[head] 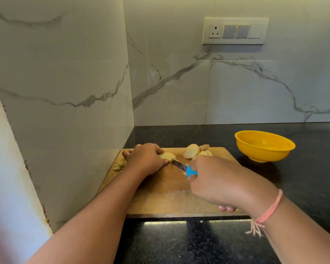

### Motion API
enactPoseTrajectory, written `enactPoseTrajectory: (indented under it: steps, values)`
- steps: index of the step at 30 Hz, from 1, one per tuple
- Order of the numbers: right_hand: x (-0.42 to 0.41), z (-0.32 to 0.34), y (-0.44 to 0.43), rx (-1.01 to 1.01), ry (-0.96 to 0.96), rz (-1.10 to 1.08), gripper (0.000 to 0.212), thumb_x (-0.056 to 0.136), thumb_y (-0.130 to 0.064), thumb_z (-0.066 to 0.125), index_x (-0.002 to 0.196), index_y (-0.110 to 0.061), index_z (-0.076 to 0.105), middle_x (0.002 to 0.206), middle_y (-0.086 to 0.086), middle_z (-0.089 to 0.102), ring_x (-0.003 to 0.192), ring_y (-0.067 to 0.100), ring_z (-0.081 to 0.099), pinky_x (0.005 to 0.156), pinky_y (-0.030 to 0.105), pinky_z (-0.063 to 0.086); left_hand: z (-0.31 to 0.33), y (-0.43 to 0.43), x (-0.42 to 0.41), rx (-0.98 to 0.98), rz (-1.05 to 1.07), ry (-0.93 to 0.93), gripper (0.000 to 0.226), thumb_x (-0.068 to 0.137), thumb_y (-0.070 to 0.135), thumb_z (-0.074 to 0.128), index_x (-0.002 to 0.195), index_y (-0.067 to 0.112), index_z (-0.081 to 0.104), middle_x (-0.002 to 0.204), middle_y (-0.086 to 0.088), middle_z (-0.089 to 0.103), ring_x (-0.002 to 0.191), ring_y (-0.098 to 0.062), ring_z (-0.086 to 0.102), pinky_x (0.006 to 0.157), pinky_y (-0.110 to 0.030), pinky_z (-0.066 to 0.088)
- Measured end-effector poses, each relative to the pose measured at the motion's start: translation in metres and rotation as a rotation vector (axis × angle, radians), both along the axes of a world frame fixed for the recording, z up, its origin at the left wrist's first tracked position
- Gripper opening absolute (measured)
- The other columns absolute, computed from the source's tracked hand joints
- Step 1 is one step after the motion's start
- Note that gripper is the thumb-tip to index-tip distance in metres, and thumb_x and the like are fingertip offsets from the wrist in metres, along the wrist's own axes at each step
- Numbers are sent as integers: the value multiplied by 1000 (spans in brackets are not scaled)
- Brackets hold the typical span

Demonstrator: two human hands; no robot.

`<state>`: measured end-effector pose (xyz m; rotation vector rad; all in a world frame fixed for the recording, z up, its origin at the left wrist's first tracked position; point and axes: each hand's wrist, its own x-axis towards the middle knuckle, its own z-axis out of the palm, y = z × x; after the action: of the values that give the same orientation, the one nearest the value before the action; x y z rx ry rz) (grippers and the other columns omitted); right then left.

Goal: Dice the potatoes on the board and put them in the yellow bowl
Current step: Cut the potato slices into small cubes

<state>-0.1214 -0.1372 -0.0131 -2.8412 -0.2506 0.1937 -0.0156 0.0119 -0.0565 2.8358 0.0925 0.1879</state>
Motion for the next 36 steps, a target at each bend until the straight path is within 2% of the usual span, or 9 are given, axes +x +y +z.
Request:
enactPoseTrajectory:
  steps: [7,14,16,18,20,25,29,32,36]
  values:
    - [12,3,4,63,-116,-58,36,96,-19,37,130,-16,48,77,5,54,48,13,54,41,19,45,5,5,3,-22,-24,88,49,89,51,57,135,35,50,136,5,52,128,-22,40,100,-43,31]
    - [32,-1,18,128,-61,-35,37,95,-13,38,131,-13,47,66,7,54,48,15,51,39,17,41,2,7,7,-79,-7,78,46,90,42,61,134,35,51,131,6,56,123,-19,46,98,-41,31]
    - [36,2,22,105,-33,-31,29,94,-13,38,120,-8,51,66,8,55,48,15,51,42,20,41,0,7,10,-98,1,75,44,89,41,62,132,35,53,128,6,58,118,-19,49,99,-42,33]
    - [40,7,27,102,-3,-30,17,92,-10,38,97,-4,53,63,10,55,48,16,50,45,22,41,0,8,12,-137,5,84,42,88,38,64,129,34,56,122,6,60,113,-19,54,101,-43,37]
    - [44,9,31,110,22,-20,15,90,-7,39,84,-2,51,60,10,53,47,17,48,47,23,39,-1,8,14,-190,5,92,40,87,32,66,126,33,59,119,5,62,110,-21,57,100,-43,41]
    - [41,8,32,89,29,-1,18,90,-8,40,102,-1,51,63,10,53,51,17,50,47,22,41,-1,6,10,-102,27,46,37,89,39,61,126,39,56,125,10,59,118,-18,51,94,-39,28]
    - [26,2,23,88,47,7,30,92,-11,39,121,-5,47,64,8,52,46,14,48,36,13,37,-2,7,9,-86,29,19,39,88,44,62,127,38,56,127,9,58,124,-19,43,94,-40,28]
    - [12,-2,18,96,48,6,36,95,-16,39,131,-12,41,69,7,53,48,13,49,38,18,40,-3,6,9,-79,24,14,40,88,45,62,127,38,56,128,9,57,125,-19,41,93,-40,28]
    - [-5,-1,6,0,-14,48,33,96,-22,39,128,-16,46,65,1,51,48,9,48,42,19,40,-3,7,8,-83,20,7,40,88,45,62,127,38,56,131,9,55,126,-20,40,93,-40,28]
